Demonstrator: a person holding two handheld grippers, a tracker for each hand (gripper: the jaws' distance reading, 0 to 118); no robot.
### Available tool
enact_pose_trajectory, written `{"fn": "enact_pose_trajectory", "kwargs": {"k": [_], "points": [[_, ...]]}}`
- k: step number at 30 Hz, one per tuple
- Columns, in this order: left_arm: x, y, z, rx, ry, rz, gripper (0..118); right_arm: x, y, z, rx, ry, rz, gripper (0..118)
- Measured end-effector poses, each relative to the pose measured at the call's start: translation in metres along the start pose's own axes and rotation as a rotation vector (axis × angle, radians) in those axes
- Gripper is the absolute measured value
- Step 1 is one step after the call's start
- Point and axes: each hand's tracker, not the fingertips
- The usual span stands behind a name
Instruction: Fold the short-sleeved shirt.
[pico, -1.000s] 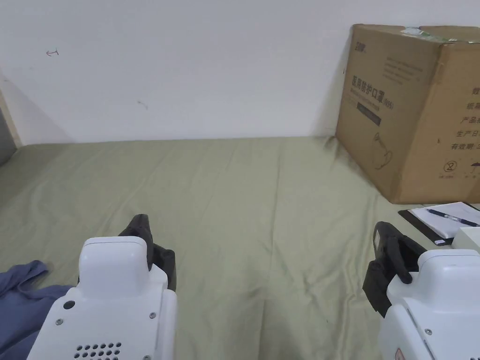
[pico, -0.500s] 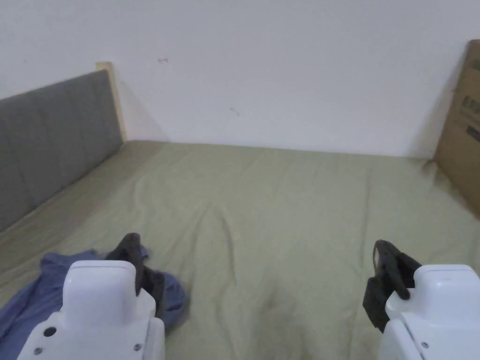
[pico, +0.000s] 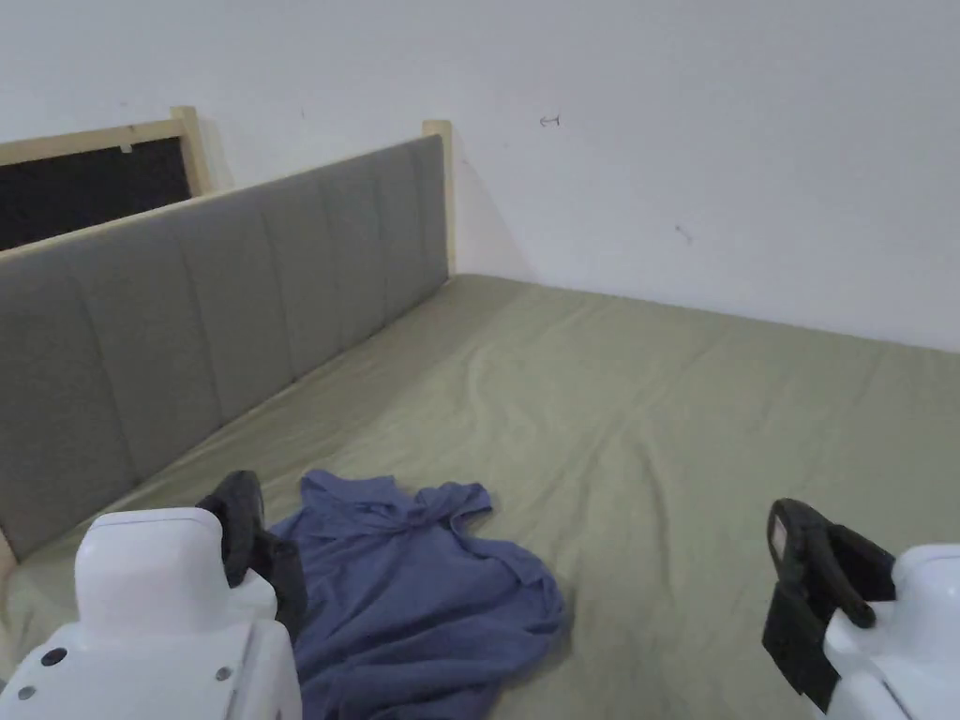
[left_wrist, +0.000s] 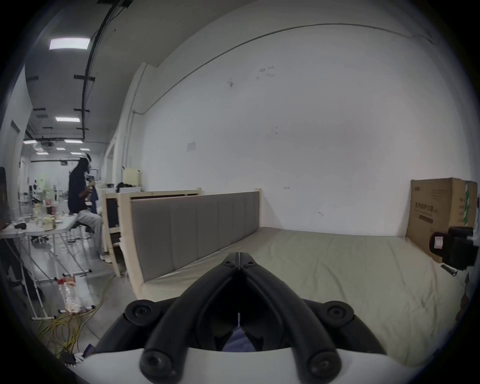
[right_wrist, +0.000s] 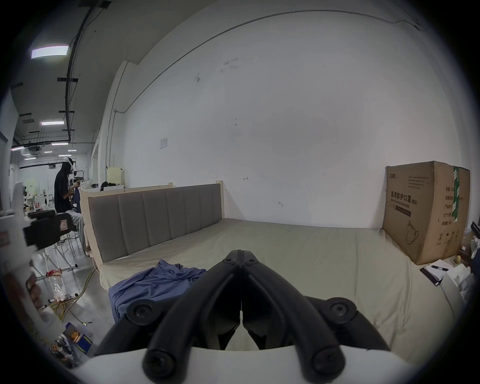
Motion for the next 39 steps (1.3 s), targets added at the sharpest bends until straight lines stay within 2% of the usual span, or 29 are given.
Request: {"fn": "enact_pose_trajectory", "kwargs": {"k": [2,5,6,7,8,10,11,12,13,14,16,18,22,24,28,29,31,32,33,34,35,37,39], "points": [[0.004,0.013,-0.040,-0.076,-0.062,-0.045,0,0.012,0.004,0.002,0.003,-0.009,-0.005,0],[0.011,0.013,-0.136,-0.459,-0.275,-0.113,0,0.031,0.006,0.001,-0.018,-0.040,-0.003,0],[0.014,0.001,-0.170,-0.624,-0.344,-0.093,0,0.037,0.006,0.000,-0.038,-0.057,0.002,0],[0.014,-0.018,-0.203,-0.780,-0.405,-0.014,0,0.043,0.004,-0.002,-0.066,-0.071,0.010,0],[0.013,-0.039,-0.229,-0.887,-0.414,0.038,9,0.049,0.001,-0.004,-0.081,-0.082,0.014,0],[0.013,-0.074,-0.266,-1.044,-0.400,0.063,87,0.062,-0.006,-0.007,-0.112,-0.114,0.016,0],[0.014,-0.088,-0.279,-1.075,-0.395,0.061,108,0.066,-0.008,-0.010,-0.128,-0.128,0.014,0],[0.016,-0.104,-0.287,-1.098,-0.383,0.048,116,0.072,-0.012,-0.012,-0.152,-0.151,0.007,0],[0.016,-0.118,-0.297,-1.117,-0.377,0.047,116,0.078,-0.015,-0.014,-0.171,-0.172,0.000,0],[0.014,-0.126,-0.304,-1.060,-0.357,0.069,117,0.084,-0.019,-0.016,-0.186,-0.184,-0.011,0],[0.015,-0.148,-0.316,-1.119,-0.273,0.056,114,0.093,-0.026,-0.021,-0.206,-0.196,-0.028,0],[0.020,-0.166,-0.324,-1.157,-0.266,0.034,114,0.098,-0.032,-0.025,-0.227,-0.212,-0.031,0],[0.043,-0.196,-0.327,-1.267,-0.266,-0.155,114,0.102,-0.042,-0.031,-0.270,-0.212,-0.046,0],[0.053,-0.206,-0.325,-1.235,-0.269,-0.284,118,0.102,-0.046,-0.032,-0.281,-0.204,-0.044,0],[0.058,-0.200,-0.327,-1.242,-0.227,-0.260,116,0.101,-0.048,-0.029,-0.264,-0.192,-0.046,0],[0.057,-0.194,-0.320,-1.224,-0.233,-0.262,107,0.101,-0.048,-0.029,-0.261,-0.194,-0.048,0],[0.060,-0.182,-0.308,-1.124,-0.291,-0.287,69,0.101,-0.045,-0.026,-0.262,-0.189,-0.057,0],[0.063,-0.174,-0.299,-1.089,-0.303,-0.311,45,0.102,-0.044,-0.025,-0.261,-0.187,-0.061,0],[0.063,-0.170,-0.292,-1.052,-0.280,-0.362,9,0.102,-0.043,-0.023,-0.259,-0.185,-0.064,0],[0.062,-0.167,-0.287,-1.031,-0.236,-0.433,2,0.103,-0.041,-0.021,-0.255,-0.185,-0.066,0],[0.059,-0.165,-0.282,-1.015,-0.206,-0.467,2,0.105,-0.040,-0.019,-0.251,-0.187,-0.069,0],[0.049,-0.153,-0.278,-1.003,-0.300,-0.367,2,0.107,-0.035,-0.012,-0.231,-0.195,-0.085,0],[0.040,-0.130,-0.268,-0.944,-0.287,-0.309,2,0.111,-0.028,-0.005,-0.213,-0.197,-0.101,0]]}}
